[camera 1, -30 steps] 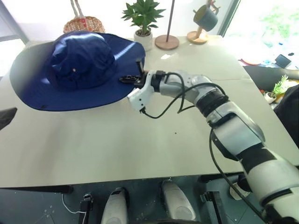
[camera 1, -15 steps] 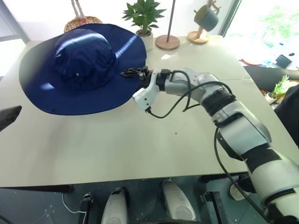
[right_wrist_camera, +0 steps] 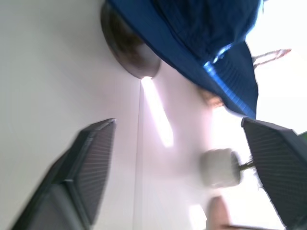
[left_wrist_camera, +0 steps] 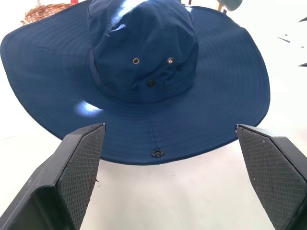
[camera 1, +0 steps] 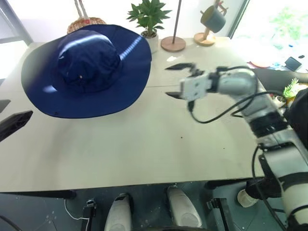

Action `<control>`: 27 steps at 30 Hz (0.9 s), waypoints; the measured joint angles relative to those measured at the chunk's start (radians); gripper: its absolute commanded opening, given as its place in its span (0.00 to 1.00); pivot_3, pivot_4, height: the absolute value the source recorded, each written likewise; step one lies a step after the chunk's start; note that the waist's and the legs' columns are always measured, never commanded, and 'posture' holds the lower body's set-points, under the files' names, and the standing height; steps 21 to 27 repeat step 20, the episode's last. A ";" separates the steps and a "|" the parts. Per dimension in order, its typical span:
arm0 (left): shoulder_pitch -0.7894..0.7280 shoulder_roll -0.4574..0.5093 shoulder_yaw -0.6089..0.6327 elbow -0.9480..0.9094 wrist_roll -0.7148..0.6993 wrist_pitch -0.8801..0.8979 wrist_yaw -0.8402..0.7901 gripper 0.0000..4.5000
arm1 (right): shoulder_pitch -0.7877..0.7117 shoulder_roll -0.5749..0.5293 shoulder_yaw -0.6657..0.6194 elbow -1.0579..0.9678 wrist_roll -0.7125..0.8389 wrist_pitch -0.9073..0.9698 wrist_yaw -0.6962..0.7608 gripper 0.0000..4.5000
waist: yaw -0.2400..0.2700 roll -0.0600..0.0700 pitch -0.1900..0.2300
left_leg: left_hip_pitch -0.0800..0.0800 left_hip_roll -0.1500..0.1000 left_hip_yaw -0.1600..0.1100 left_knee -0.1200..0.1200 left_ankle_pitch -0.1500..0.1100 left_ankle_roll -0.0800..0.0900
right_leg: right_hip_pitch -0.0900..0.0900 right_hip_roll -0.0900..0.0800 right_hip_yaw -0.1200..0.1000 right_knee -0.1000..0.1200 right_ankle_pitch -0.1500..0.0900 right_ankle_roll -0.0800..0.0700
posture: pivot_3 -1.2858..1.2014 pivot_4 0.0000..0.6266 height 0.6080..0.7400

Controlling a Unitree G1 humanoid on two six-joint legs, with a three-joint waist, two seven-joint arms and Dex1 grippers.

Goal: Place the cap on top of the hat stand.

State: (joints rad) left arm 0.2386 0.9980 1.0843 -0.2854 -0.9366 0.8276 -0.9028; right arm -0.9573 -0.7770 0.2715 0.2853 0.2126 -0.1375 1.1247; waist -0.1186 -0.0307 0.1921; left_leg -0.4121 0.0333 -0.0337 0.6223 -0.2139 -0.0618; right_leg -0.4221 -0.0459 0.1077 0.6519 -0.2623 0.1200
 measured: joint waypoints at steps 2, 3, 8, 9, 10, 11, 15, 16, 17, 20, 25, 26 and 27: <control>0.002 0.007 0.005 0.016 0.019 -0.010 -0.017 1.00 | -0.026 -0.047 -0.075 -0.034 0.190 0.289 0.123 0.99 | -0.001 0.001 0.000 | 0.001 0.000 0.000 0.000 0.000 0.000 | 0.000 0.000 0.000 0.000 0.000 0.000 | 0.52 0.24 1.00; 0.004 0.008 0.007 0.021 0.027 -0.011 -0.024 1.00 | -0.054 -0.068 -0.109 -0.033 0.253 0.410 0.161 0.99 | -0.001 0.001 0.001 | 0.001 0.000 0.001 0.000 0.000 0.000 | 0.000 0.000 0.000 0.000 -0.001 -0.001 | 0.52 0.24 1.00; 0.024 0.008 0.035 0.025 0.053 -0.012 -0.053 1.00 | -0.133 -0.138 -0.148 0.031 0.323 0.714 0.291 0.99 | -0.002 0.000 0.000 | 0.002 0.001 0.002 0.000 0.000 0.000 | 0.000 0.000 0.000 -0.001 -0.003 -0.005 | 0.52 0.24 1.00; 0.027 0.008 0.041 0.025 0.056 -0.012 -0.056 1.00 | -0.132 -0.147 -0.143 0.042 0.321 0.736 0.319 0.99 | -0.001 0.001 0.001 | 0.001 0.001 0.002 0.000 0.000 0.000 | -0.001 0.000 0.000 -0.001 -0.003 -0.005 | 0.52 0.24 1.00; 0.033 0.008 0.049 0.025 0.059 -0.012 -0.060 1.00 | -0.130 -0.148 -0.137 0.054 0.318 0.754 0.345 0.99 | -0.001 0.001 0.001 | 0.001 0.001 0.003 0.000 0.000 0.000 | -0.001 0.000 0.001 -0.001 -0.003 -0.005 | 0.52 0.24 1.00; 0.037 0.008 0.054 0.025 0.062 -0.012 -0.064 1.00 | -0.129 -0.146 -0.133 0.058 0.313 0.768 0.356 0.99 | -0.001 0.001 0.001 | 0.001 0.001 0.003 -0.001 0.000 0.000 | -0.001 0.000 0.001 -0.001 -0.003 -0.005 | 0.52 0.24 1.00; 0.040 0.013 0.072 0.029 0.075 -0.012 -0.083 1.00 | -0.132 -0.133 -0.132 0.074 0.299 0.812 0.349 0.99 | -0.003 0.001 0.001 | 0.001 0.001 0.003 -0.001 0.000 0.000 | -0.002 0.000 0.001 -0.001 -0.003 -0.005 | 0.52 0.24 1.00; 0.038 0.020 0.073 0.029 0.076 -0.011 -0.086 1.00 | -0.132 -0.126 -0.132 0.075 0.294 0.817 0.345 0.99 | -0.003 0.001 0.001 | 0.001 0.001 0.003 -0.001 0.000 0.000 | -0.002 0.000 0.001 -0.001 -0.003 -0.005 | 0.52 0.24 1.00; 0.034 0.023 0.076 0.029 0.075 -0.009 -0.088 1.00 | -0.132 -0.118 -0.133 0.077 0.290 0.820 0.342 0.99 | -0.003 0.001 0.001 | 0.001 0.001 0.003 -0.001 0.000 0.000 | -0.002 0.000 0.001 -0.001 -0.003 -0.005 | 0.52 0.24 1.00; 0.036 0.023 0.086 0.029 0.076 -0.003 -0.096 1.00 | -0.133 -0.106 -0.137 0.109 0.279 0.829 0.331 0.99 | -0.003 0.001 0.001 | 0.000 0.001 0.003 -0.001 0.000 0.000 | -0.003 0.000 0.001 -0.001 -0.003 -0.005 | 0.52 0.24 1.00; 0.036 0.023 0.086 0.029 0.076 -0.003 -0.096 1.00 | -0.133 -0.106 -0.137 0.109 0.279 0.829 0.331 0.99 | -0.003 0.001 0.001 | 0.000 0.001 0.003 -0.001 0.000 0.000 | -0.003 0.000 0.001 -0.001 -0.003 -0.005 | 0.52 0.24 1.00; 0.036 0.023 0.086 0.029 0.076 -0.003 -0.096 1.00 | -0.133 -0.106 -0.137 0.109 0.279 0.829 0.331 0.99 | -0.003 0.001 0.001 | 0.000 0.001 0.003 -0.001 0.000 0.000 | -0.003 0.000 0.001 -0.001 -0.003 -0.005 | 0.52 0.24 1.00; 0.036 0.023 0.086 0.029 0.076 -0.003 -0.096 1.00 | -0.133 -0.106 -0.137 0.109 0.279 0.829 0.331 0.99 | -0.003 0.001 0.001 | 0.000 0.001 0.003 -0.001 0.000 0.000 | -0.003 0.000 0.001 -0.001 -0.003 -0.005 | 0.52 0.24 1.00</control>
